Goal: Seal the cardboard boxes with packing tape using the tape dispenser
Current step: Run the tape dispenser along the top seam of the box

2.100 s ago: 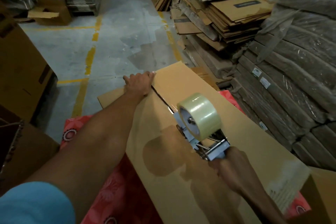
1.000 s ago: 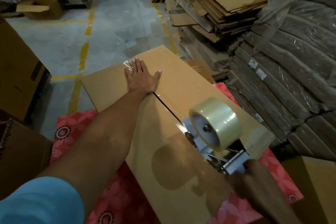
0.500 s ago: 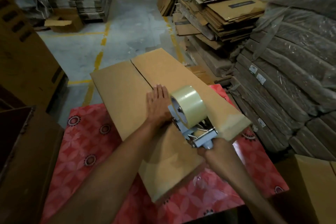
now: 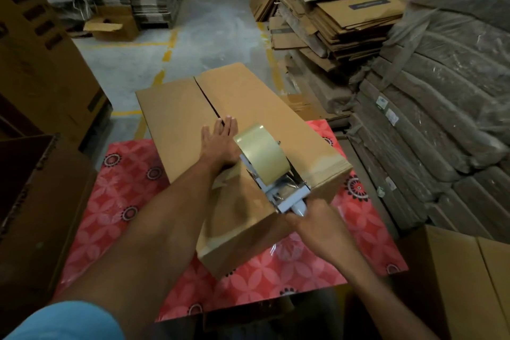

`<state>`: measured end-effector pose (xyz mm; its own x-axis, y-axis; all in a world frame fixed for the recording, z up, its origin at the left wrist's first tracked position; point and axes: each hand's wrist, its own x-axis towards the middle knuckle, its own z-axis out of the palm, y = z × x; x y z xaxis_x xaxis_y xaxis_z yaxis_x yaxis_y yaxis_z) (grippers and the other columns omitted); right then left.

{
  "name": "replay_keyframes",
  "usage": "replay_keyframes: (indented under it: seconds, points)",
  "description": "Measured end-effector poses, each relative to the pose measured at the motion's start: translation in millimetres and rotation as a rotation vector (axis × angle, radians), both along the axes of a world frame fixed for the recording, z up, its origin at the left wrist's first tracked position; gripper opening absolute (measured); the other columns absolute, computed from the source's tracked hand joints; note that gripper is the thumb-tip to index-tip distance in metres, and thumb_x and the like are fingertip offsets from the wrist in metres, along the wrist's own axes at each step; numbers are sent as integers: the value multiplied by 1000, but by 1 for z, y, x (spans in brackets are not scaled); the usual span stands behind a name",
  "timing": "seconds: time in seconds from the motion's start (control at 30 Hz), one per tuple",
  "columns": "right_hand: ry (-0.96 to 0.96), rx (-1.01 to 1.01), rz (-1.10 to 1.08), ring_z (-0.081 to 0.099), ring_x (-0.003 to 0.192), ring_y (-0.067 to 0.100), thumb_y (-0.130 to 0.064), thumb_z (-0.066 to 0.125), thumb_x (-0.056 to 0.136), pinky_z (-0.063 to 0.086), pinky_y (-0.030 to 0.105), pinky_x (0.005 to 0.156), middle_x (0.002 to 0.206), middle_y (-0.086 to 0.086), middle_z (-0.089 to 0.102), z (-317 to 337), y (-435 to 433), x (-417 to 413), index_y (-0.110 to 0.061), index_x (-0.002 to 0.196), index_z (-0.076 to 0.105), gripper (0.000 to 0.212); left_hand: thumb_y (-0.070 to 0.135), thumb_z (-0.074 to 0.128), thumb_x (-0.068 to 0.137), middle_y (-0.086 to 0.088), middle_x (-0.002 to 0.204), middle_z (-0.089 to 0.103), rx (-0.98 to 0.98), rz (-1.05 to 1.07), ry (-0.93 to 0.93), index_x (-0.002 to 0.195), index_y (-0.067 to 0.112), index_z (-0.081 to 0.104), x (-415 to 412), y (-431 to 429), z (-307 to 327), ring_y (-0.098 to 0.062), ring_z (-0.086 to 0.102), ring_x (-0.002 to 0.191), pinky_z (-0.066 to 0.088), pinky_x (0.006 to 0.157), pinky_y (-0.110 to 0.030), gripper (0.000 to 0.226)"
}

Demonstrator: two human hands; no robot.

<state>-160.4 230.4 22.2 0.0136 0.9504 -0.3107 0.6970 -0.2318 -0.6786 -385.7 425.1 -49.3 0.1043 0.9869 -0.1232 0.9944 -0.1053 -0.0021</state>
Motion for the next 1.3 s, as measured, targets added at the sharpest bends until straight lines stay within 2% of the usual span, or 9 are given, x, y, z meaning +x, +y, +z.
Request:
replay_keyframes:
  seconds: [0.1,0.2,0.43,0.57,0.7,0.83,0.93,1.1,1.3]
  points:
    - [68,-62,-41,50,40,3,-23,68,88,37,28,47,51,0,59,0,-36,27,-12,64,62,27,65,20,101,-1,169,-12,-27,81,-119,162,16,-6,5,8,0,-25,-8,156,-2,122,-58,82]
    - [119,-104,-115,53,44,13,-13,68,85,38,33,51,50,6,59,4,-62,44,-10,56,56,32,78,6,94,1,170,-10,-37,109,-142,162,18,-3,7,11,-1,-23,-8,157,-4,122,-58,92]
    - [67,-81,-126,49,40,2,-16,69,88,33,15,42,48,-3,56,-7,-77,40,-11,61,58,29,76,6,95,-2,170,-8,-30,150,-106,162,15,-1,9,10,7,-25,-8,156,-3,122,-60,91]
    - [143,-70,-180,54,48,15,-16,68,86,37,28,51,60,17,63,-13,-77,42,-3,66,62,25,67,13,100,-9,168,-17,-50,123,-192,161,8,-7,50,-26,14,-26,-15,155,-9,123,-57,87]
    - [186,-66,-185,54,42,14,-10,66,86,41,28,48,48,9,59,-17,-74,44,-1,62,61,26,59,21,102,-16,166,-21,-75,-41,-126,158,2,-14,84,-78,9,-29,-21,154,-7,124,-54,87]
    - [180,-14,-170,56,45,17,-16,68,86,43,34,52,56,14,63,-18,-80,47,-4,62,61,27,50,28,105,-15,166,-21,-100,-67,-126,157,1,-15,83,-85,19,-28,-19,154,-7,124,-53,84]
    - [174,-1,-184,54,46,15,-17,69,86,39,30,51,57,14,62,-16,-89,53,-1,65,60,27,42,27,106,-16,166,-22,-108,-77,-113,157,1,-16,83,-85,18,-28,-18,154,-5,124,-54,79]
    - [185,-25,-188,55,45,11,-10,69,88,40,26,48,58,14,63,-27,-115,64,1,66,62,26,77,5,94,-7,167,-19,-91,-2,-187,159,8,-13,83,-78,9,-21,-17,155,-8,124,-53,96]
    - [212,-82,-198,53,42,4,-8,66,89,39,17,43,48,1,58,-40,-116,64,-1,67,62,24,78,6,94,-8,168,-17,-78,-1,-189,160,8,-11,84,-80,11,-21,-16,155,-8,124,-53,97]
